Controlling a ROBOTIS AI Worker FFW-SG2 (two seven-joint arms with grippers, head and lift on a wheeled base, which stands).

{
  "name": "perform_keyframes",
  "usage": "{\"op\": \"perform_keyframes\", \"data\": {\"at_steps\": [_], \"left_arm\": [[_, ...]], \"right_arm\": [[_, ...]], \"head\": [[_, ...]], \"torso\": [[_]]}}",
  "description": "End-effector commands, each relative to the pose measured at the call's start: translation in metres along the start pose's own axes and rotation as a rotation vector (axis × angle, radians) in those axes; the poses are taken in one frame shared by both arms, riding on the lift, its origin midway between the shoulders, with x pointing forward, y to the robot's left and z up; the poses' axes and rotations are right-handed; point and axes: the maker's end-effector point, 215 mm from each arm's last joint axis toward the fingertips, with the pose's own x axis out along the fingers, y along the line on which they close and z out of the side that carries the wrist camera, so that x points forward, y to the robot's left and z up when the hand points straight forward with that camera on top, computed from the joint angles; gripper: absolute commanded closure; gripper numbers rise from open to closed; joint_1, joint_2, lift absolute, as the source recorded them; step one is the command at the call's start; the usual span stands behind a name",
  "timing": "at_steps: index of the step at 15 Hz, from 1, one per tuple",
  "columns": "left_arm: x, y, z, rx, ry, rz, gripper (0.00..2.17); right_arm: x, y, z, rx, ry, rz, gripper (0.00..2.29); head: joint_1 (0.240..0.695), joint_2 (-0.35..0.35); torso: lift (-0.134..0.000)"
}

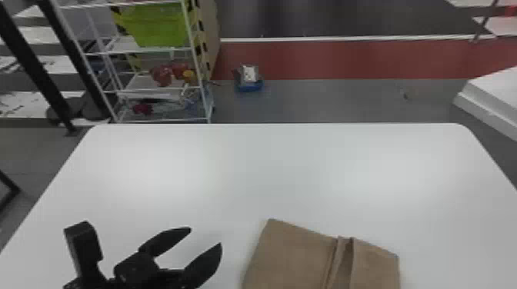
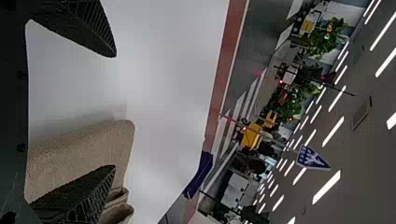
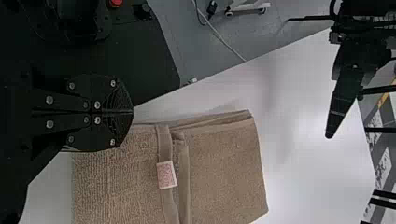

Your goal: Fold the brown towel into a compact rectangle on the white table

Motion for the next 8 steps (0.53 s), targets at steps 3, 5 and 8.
{"op": "perform_keyframes", "data": {"at_steps": [3,5,8], "left_arm": [[-0.002,0.004,-0.003,-0.009,0.001,0.006,0.03],[-0.001,0.003,-0.003,-0.011,0.001,0.004,0.03],[-0.001,0.001,-0.004,-0.013,0.003,-0.001,0.03]], "right_arm": [[0.001,0.008,-0.021,0.019,0.082,0.016,2.18],[-0.001,0.005,-0.026,0.015,0.102,0.006,2.18],[-0.004,-0.004,-0.029,0.006,0.115,-0.012,2.18]], "head": [[0.695,0.078],[0.695,0.070],[0.695,0.049]], "torso": [[-0.123],[-0.123],[-0.123]]}}
